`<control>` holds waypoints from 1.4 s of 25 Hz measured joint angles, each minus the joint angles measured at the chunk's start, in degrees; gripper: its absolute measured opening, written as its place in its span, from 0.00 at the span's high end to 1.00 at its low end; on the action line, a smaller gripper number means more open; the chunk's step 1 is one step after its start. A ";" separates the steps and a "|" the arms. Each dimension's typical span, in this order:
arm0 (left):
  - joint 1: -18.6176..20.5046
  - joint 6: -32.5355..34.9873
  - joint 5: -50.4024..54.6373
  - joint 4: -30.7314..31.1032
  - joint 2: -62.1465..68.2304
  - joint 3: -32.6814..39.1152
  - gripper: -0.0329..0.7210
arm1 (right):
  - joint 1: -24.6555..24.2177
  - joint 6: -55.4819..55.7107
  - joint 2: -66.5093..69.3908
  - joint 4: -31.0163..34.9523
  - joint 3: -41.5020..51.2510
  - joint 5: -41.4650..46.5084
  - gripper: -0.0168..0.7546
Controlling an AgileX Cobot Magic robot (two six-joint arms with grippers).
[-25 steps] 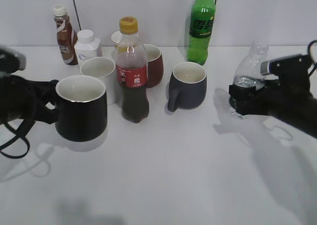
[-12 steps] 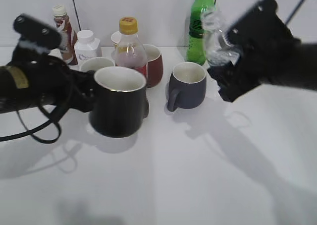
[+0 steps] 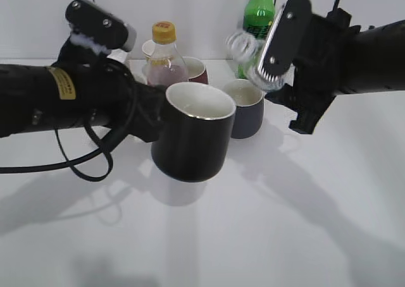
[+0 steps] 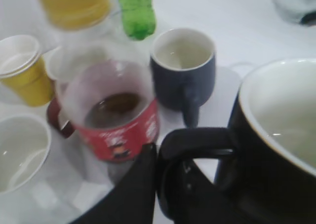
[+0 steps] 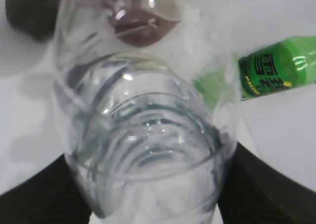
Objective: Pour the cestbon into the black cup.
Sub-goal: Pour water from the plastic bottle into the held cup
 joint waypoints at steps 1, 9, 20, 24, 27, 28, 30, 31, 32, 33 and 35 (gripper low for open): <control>-0.31 0.00 0.13 0.00 0.00 -0.30 0.88 | 0.17 -0.03 0.00 -1.87 0.00 0.52 0.34; -0.43 0.00 1.66 0.00 0.00 -1.39 0.88 | 3.11 -0.15 0.00 -15.19 -0.02 1.37 0.34; -2.57 0.00 1.73 0.00 0.00 -1.39 0.88 | 3.30 -0.21 0.00 -27.36 -1.06 1.96 0.34; -3.30 0.00 1.83 0.22 0.00 -1.39 0.88 | 3.30 -0.23 0.00 -30.79 -2.89 2.15 0.34; -3.30 0.00 1.95 0.22 0.00 -1.39 0.88 | 3.30 -0.23 0.00 -35.07 -3.01 2.77 0.34; -3.30 0.00 1.96 0.22 0.00 -1.39 0.88 | 3.30 -0.23 0.00 -36.17 -3.01 2.90 0.34; -3.30 0.00 2.01 0.22 0.00 -1.39 0.88 | 3.30 -0.28 -0.04 -38.19 -3.01 2.89 0.34; -3.30 0.00 2.01 0.22 0.00 -1.39 0.88 | 3.30 -0.28 -0.04 -39.16 -3.01 2.89 0.34; -3.30 0.00 2.08 0.22 0.00 -1.39 0.88 | 3.30 -0.28 -0.04 -40.20 -3.01 2.89 0.34; -3.30 0.00 2.15 0.22 0.00 -1.39 0.88 | 3.30 -0.28 -0.04 -41.18 -3.01 2.89 0.34; -3.30 0.00 2.15 0.22 0.00 -1.39 0.88 | 3.30 -0.28 -0.04 -42.70 -3.01 2.89 0.34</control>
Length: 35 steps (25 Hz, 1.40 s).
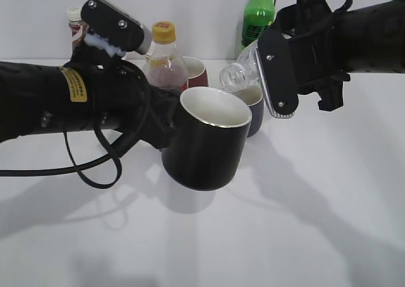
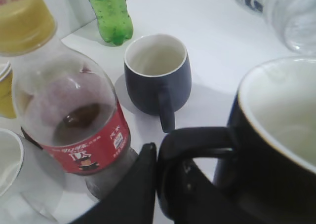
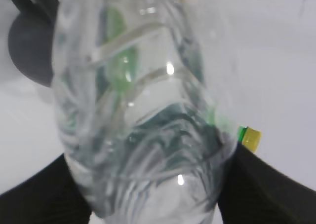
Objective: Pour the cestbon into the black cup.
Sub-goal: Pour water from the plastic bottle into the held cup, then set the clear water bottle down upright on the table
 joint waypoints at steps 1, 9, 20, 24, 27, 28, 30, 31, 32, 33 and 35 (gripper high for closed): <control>0.00 0.00 0.00 0.00 0.00 0.00 0.88 | 0.00 0.00 0.00 -0.61 0.00 0.00 0.34; 0.00 0.00 -0.33 0.00 0.52 -0.04 0.88 | 0.00 0.00 0.00 -3.63 0.00 -0.11 0.34; 0.00 0.00 -0.51 0.00 1.17 -0.04 0.88 | 0.00 5.22 0.00 6.59 -0.04 -0.11 0.34; 0.00 0.00 -0.82 0.01 1.17 -0.04 0.88 | 0.00 5.78 0.00 17.98 -0.04 -0.06 0.34; 0.00 0.00 -1.70 0.06 1.17 -0.04 0.88 | 0.00 5.83 0.00 27.48 -0.04 -0.58 0.34; 0.00 0.00 -2.13 0.06 1.17 -0.04 0.88 | 0.00 5.84 0.00 31.14 -0.04 -1.33 0.34; 0.07 0.00 -2.60 0.25 1.01 -0.04 0.88 | 0.00 6.01 0.00 38.92 -0.04 -3.03 0.34; 0.15 0.00 -2.65 0.50 0.79 -0.04 0.88 | 0.00 6.08 0.00 43.23 -0.04 -3.92 0.34; 0.49 0.00 -2.57 0.67 0.38 -0.04 0.88 | 0.00 6.31 -0.07 47.41 -0.04 -4.89 0.34; 0.97 0.00 -2.45 0.73 -0.17 -0.04 0.88 | -0.24 6.52 -0.10 50.75 -0.04 -5.76 0.34; 2.36 0.00 -2.45 0.79 -1.70 0.02 0.88 | -1.03 7.18 -0.30 56.88 0.29 -8.16 0.34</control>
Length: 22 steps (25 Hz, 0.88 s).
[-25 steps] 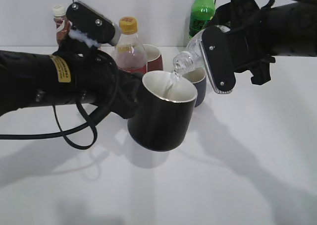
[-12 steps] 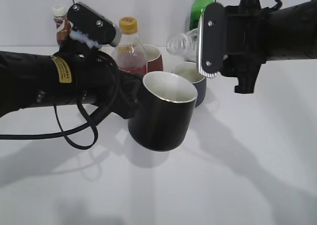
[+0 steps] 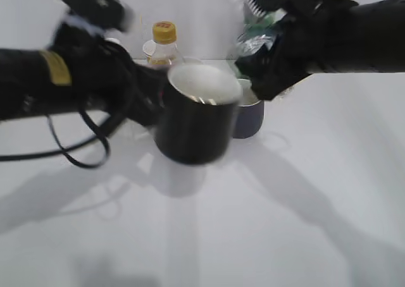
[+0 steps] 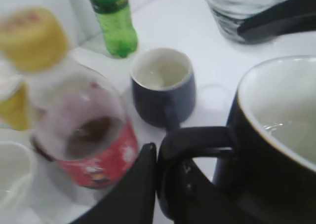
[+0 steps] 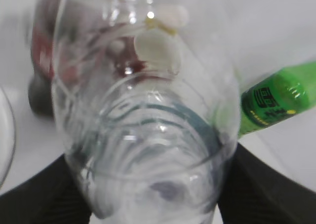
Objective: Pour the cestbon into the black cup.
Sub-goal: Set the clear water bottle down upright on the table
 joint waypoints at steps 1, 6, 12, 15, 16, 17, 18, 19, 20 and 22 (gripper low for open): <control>1.06 0.00 -0.08 -0.06 -1.08 0.17 0.88 | -0.66 0.73 -0.12 1.99 0.53 -1.11 0.34; 7.95 0.00 -2.55 -1.33 -8.94 5.01 0.88 | -6.89 9.35 -1.34 4.47 6.77 -8.44 0.34; 19.03 0.00 -10.97 -1.70 -14.34 13.06 0.88 | -16.88 26.36 -1.58 -7.72 16.73 -21.74 0.34; 26.69 0.00 -18.36 -1.93 -11.86 15.66 0.88 | -20.58 30.98 0.24 -11.88 19.17 -30.05 0.34; 29.08 0.00 -20.91 -2.03 -9.97 15.97 0.88 | -21.36 31.59 1.29 -12.26 19.28 -32.32 0.34; 30.88 0.00 -23.11 -2.14 -7.98 16.09 0.88 | -21.72 31.81 2.85 -12.47 19.28 -34.29 0.34; 32.69 0.00 -26.10 -2.18 -5.27 16.15 0.88 | -21.92 31.81 4.57 -12.56 19.28 -36.23 0.34; 33.86 0.00 -28.68 -2.25 -2.84 16.20 0.88 | -22.06 31.65 6.36 -12.62 19.28 -37.89 0.34; 34.83 0.00 -31.67 -2.38 0.18 16.20 0.88 | -22.04 31.59 7.95 -12.68 19.28 -40.10 0.34; 35.72 0.00 -37.87 -2.53 6.39 16.27 0.88 | -22.04 30.94 11.66 -12.53 19.34 -44.55 0.34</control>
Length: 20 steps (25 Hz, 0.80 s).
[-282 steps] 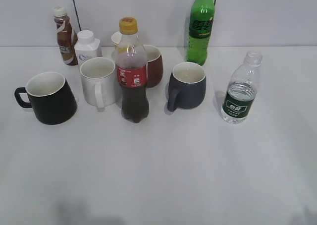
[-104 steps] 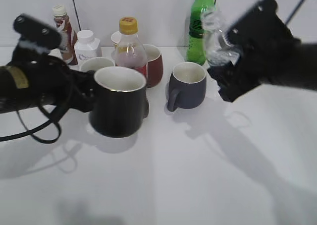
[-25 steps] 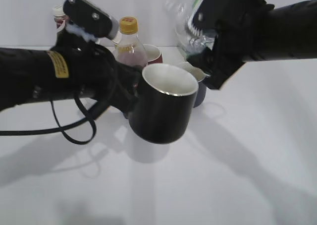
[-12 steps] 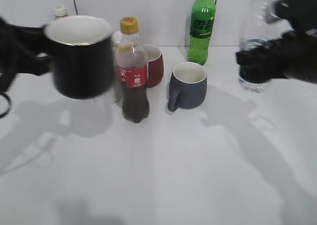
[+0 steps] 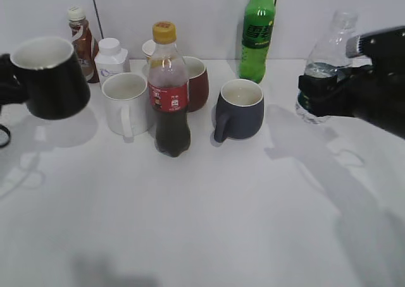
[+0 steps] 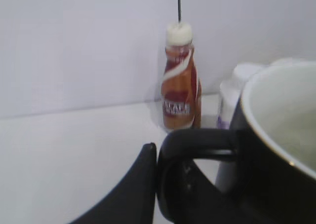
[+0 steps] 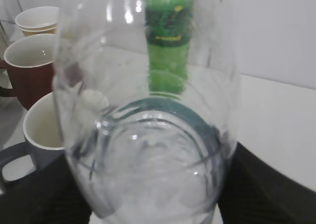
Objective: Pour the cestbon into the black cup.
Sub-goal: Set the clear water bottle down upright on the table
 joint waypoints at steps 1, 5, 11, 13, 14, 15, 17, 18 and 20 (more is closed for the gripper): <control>0.17 0.00 -2.61 0.00 2.66 0.00 0.88 | -0.02 -0.70 1.47 0.35 0.00 -2.50 0.34; 0.24 0.05 -13.96 0.00 14.06 0.00 0.88 | -0.02 -2.70 6.91 3.97 0.00 -8.09 0.34; 0.24 0.05 -18.68 -1.33 23.88 0.00 0.88 | -0.02 -3.12 13.09 5.35 0.00 -12.55 0.34; 0.24 0.05 -19.00 -2.65 25.47 0.00 0.88 | -0.02 -3.29 14.72 5.35 0.00 -13.92 0.34; 0.37 -0.01 -19.47 -3.17 26.09 0.00 0.88 | -0.02 -3.69 15.61 5.39 0.00 -14.63 0.34; 0.46 -0.06 -20.18 -3.17 26.65 -0.06 0.89 | -0.02 -3.95 16.34 5.41 0.00 -15.32 0.34; 1.04 -0.22 -21.55 -3.88 27.59 -0.25 0.89 | -0.02 -4.15 17.99 5.55 0.00 -16.42 0.34; 1.24 -0.28 -22.11 -4.03 27.97 -0.32 0.89 | -0.02 -4.20 18.69 5.57 0.00 -16.85 0.34; 1.50 -0.41 -22.72 -4.04 28.51 -0.48 0.89 | -0.02 -4.27 19.88 5.34 0.00 -17.13 0.34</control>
